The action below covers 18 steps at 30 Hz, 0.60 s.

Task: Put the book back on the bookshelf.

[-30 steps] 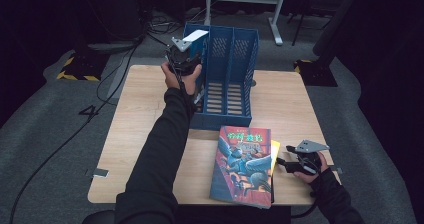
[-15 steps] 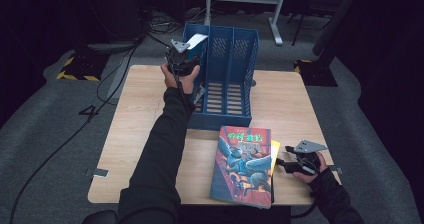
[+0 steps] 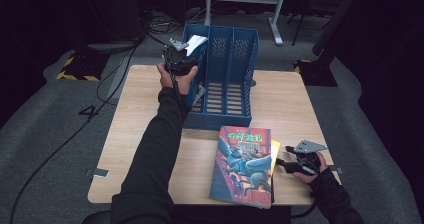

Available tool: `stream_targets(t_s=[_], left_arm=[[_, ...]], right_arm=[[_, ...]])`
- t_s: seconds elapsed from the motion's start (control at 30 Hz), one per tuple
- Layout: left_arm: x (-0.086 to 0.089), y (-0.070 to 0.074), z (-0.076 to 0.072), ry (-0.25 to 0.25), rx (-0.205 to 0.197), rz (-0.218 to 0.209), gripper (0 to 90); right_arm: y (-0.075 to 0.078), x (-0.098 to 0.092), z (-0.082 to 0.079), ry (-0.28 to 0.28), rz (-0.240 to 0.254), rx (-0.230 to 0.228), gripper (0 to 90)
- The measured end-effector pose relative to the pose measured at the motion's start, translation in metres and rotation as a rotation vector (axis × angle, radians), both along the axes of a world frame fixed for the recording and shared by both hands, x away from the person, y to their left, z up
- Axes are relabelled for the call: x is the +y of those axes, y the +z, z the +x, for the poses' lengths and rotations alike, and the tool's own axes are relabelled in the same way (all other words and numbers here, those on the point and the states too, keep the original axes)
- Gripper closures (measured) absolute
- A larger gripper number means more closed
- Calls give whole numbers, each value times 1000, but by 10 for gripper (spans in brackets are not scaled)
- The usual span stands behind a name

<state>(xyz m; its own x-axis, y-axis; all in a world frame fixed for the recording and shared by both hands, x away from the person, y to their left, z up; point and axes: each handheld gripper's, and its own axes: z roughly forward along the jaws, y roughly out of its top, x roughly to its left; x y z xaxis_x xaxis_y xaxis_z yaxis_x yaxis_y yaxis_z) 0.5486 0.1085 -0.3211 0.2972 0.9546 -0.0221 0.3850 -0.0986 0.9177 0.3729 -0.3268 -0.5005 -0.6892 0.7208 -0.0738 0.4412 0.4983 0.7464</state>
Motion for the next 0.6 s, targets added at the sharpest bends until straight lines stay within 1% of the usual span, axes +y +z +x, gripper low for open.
stream_targets(t_s=[0.03,0.1,0.17,0.23,0.27,0.3,0.37,0.4,0.43,0.5,0.53,0.6], left_arm=[[0,1,-2,-2,3,12,574],[2,1,-6,-13,-2,24,570],[4,1,-9,-19,-6,12,562],[6,1,-11,-26,-8,11,557],[6,3,-14,-36,-6,23,537],[6,3,-14,-36,-6,23,526],[7,6,-19,-43,-12,47,500],[7,6,-19,-43,-12,47,503],[9,7,-21,-59,-8,29,503],[11,7,-22,-68,0,22,493],[12,7,-22,-82,27,33,487],[15,5,-24,-104,34,26,483]], right_arm=[[0,0,0,1,-2,-1,341],[0,0,0,2,-1,0,340],[0,0,0,1,0,3,340],[0,0,0,-1,0,2,340],[0,0,0,1,-2,-1,340],[0,0,0,1,-2,-1,340],[0,1,1,0,-2,0,338],[0,1,1,0,-2,0,338],[0,1,1,0,-3,0,339],[0,1,0,-1,-4,-1,338],[0,0,0,-1,-3,0,338],[0,0,0,-3,-3,2,338]])
